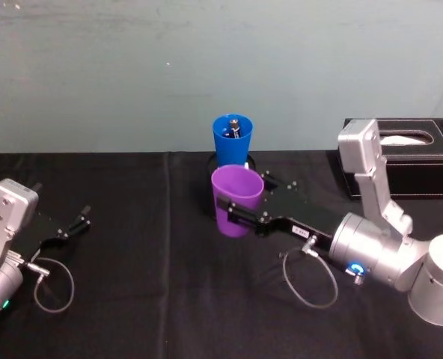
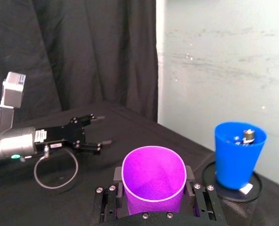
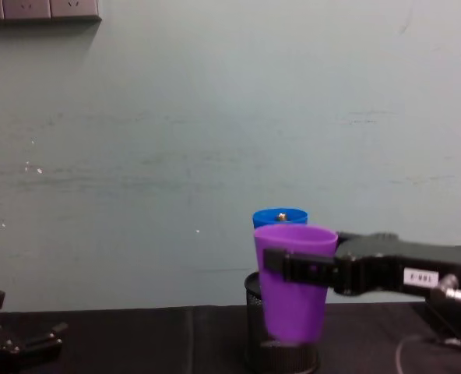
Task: Pick up one cup with a gripper and tap it against the other cup.
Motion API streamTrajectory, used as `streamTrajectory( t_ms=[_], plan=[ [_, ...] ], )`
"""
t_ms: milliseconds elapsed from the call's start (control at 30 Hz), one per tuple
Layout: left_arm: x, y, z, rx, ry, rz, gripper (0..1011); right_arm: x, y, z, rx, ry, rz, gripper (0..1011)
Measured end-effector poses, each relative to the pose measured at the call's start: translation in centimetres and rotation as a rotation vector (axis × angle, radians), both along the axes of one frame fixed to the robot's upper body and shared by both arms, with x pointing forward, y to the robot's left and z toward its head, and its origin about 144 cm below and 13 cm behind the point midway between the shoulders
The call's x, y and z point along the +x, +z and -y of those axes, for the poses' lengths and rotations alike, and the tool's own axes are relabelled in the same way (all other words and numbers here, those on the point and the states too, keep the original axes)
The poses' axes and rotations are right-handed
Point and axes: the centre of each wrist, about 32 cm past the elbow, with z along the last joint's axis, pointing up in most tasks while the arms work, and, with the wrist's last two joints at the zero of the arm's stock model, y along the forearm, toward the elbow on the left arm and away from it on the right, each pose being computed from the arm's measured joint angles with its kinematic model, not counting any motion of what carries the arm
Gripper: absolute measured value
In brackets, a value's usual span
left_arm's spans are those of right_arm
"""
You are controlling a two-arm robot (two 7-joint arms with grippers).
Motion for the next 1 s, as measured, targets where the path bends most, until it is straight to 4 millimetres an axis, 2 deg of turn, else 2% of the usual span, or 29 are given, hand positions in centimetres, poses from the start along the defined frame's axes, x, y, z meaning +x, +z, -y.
streamTrajectory(
  t_ms=[300,1000],
  plan=[
    [0.0,0.0,0.0,0.000,0.000,0.000,1000,0.4,-2.0,-0.5,0.016,-0.019,-0.036,731],
    [0.0,0.0,0.0,0.000,0.000,0.000,1000,4.3,-2.1,-0.2,0.025,-0.073,-0.030,731]
  ],
)
